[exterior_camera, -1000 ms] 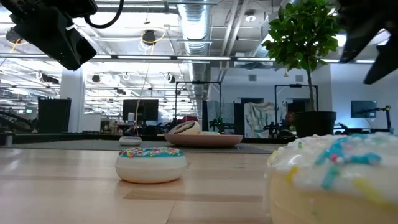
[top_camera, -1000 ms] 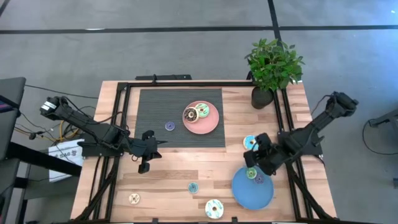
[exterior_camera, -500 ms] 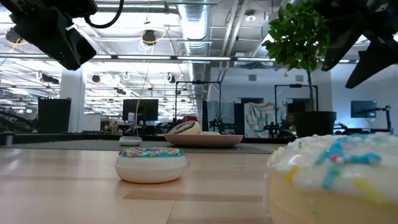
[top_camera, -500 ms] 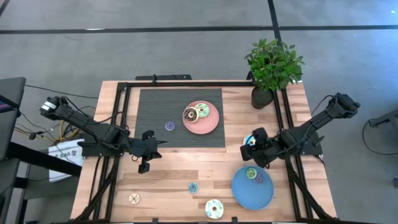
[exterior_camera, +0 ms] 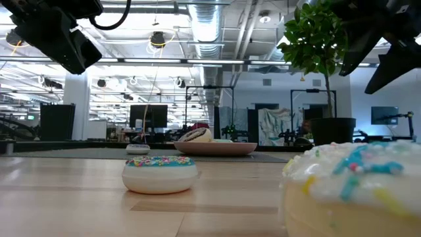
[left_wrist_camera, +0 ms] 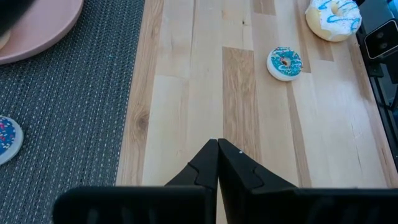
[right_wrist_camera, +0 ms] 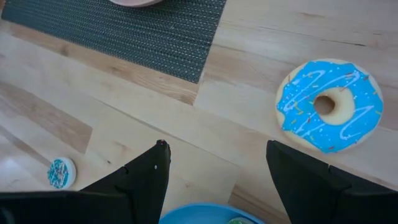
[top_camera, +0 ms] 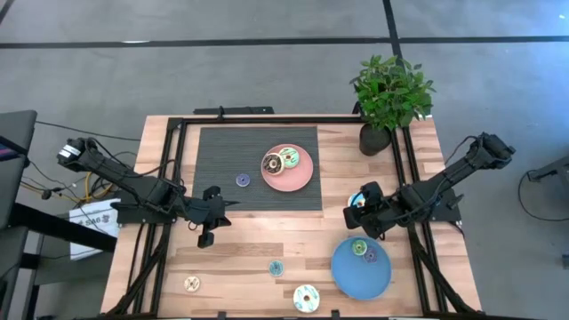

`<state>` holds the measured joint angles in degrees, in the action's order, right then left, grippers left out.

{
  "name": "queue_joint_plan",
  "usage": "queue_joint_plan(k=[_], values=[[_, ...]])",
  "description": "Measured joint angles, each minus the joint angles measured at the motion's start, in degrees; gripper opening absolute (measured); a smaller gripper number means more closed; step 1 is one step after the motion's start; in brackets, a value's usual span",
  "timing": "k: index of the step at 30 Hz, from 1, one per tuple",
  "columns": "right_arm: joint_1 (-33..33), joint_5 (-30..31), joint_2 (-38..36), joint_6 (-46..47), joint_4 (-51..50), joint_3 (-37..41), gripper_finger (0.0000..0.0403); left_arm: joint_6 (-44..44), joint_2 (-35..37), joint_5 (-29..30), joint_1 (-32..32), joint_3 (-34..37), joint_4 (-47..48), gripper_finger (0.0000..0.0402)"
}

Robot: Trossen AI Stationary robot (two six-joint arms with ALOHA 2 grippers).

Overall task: Pick & Place donuts
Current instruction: Put the big blue donut on the pink plate

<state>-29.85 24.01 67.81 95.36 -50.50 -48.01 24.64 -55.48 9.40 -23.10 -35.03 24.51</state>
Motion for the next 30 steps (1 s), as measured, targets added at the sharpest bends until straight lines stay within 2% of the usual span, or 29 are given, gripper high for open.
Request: queue_joint_plan(k=[23,30], values=[[0.0,-0.92,0.04,1.04,2.29,-0.02,0.0255,0.24,0.0,-0.01,0.0,0.0,0.0,0.0],[0.86,2.8,0.04,0.99,1.76,-0.02,0.0255,0.42,0.0,-0.01,-0.01,0.0,-0.02,0.0]])
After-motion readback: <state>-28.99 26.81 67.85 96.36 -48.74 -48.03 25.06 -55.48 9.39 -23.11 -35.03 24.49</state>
